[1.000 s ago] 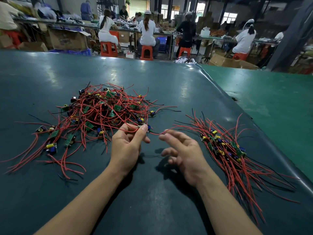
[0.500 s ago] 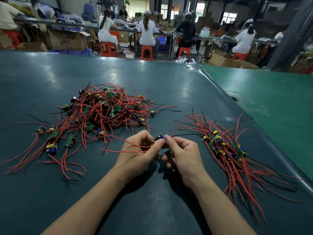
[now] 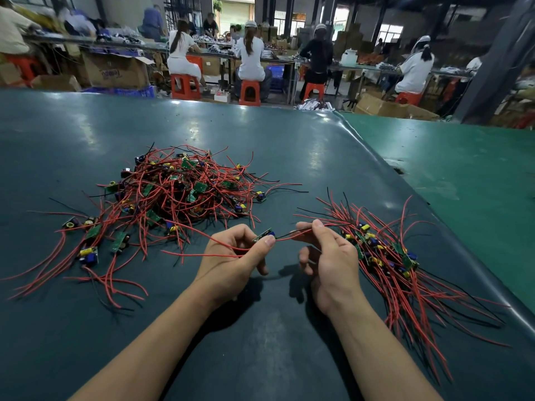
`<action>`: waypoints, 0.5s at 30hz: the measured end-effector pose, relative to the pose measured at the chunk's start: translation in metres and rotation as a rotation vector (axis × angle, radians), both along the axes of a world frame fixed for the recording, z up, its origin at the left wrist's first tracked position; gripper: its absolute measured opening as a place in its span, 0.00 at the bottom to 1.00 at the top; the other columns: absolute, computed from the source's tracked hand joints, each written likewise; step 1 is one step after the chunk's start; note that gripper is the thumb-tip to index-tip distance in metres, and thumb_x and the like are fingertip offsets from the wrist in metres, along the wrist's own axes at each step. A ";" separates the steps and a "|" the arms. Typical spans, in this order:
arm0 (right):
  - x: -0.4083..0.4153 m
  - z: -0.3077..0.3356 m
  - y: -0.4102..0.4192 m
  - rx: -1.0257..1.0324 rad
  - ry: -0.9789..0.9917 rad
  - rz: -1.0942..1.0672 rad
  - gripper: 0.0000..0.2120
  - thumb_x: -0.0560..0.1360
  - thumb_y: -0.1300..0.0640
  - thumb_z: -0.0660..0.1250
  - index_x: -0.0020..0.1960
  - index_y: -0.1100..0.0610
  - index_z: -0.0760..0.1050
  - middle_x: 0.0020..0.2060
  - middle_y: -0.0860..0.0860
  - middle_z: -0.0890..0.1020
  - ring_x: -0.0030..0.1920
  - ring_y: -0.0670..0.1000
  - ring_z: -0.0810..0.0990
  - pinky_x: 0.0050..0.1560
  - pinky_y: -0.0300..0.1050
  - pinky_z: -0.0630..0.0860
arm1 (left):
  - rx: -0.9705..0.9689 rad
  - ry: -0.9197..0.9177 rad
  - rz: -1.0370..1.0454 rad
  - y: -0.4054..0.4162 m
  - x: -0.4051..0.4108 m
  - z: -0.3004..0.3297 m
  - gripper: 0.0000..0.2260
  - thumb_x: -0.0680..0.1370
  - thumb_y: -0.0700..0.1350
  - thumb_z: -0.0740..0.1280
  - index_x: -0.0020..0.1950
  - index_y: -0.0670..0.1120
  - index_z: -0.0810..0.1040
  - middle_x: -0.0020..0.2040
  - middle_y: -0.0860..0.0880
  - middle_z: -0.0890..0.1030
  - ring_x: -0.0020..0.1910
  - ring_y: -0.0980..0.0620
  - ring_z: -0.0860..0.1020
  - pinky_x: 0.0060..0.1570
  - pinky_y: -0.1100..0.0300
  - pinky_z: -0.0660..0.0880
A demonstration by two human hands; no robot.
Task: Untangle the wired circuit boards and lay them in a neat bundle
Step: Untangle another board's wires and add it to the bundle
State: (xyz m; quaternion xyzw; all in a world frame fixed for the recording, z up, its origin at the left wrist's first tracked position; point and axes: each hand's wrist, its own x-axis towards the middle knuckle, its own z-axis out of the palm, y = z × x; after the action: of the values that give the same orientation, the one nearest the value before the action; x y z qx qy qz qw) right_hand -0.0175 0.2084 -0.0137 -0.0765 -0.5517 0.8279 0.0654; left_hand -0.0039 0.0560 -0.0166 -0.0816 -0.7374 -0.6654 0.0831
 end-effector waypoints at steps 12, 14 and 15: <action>-0.006 0.004 0.006 -0.233 -0.052 -0.091 0.26 0.80 0.56 0.60 0.23 0.56 0.75 0.23 0.53 0.78 0.18 0.46 0.65 0.20 0.33 0.61 | 0.019 -0.019 -0.123 -0.001 0.003 -0.001 0.13 0.73 0.51 0.73 0.33 0.49 0.74 0.26 0.44 0.79 0.22 0.51 0.65 0.23 0.64 0.60; -0.006 0.004 0.006 -0.256 -0.073 -0.054 0.27 0.80 0.56 0.60 0.21 0.55 0.72 0.22 0.52 0.75 0.18 0.46 0.63 0.20 0.34 0.62 | 0.009 -0.021 -0.151 -0.002 0.004 -0.002 0.11 0.72 0.50 0.71 0.33 0.49 0.75 0.26 0.44 0.79 0.22 0.52 0.66 0.24 0.64 0.62; -0.006 0.004 0.007 -0.263 -0.076 -0.039 0.27 0.80 0.56 0.60 0.21 0.54 0.72 0.22 0.51 0.75 0.18 0.46 0.63 0.20 0.35 0.62 | 0.008 -0.019 -0.155 -0.002 0.004 -0.002 0.11 0.72 0.50 0.71 0.32 0.49 0.75 0.25 0.45 0.79 0.22 0.52 0.67 0.24 0.65 0.62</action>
State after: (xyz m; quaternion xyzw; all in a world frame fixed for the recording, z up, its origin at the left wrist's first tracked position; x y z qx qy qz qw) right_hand -0.0235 0.2150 -0.0095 -0.1262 -0.4387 0.8883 0.0498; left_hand -0.0003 0.0543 -0.0187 -0.1318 -0.7268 -0.6736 0.0245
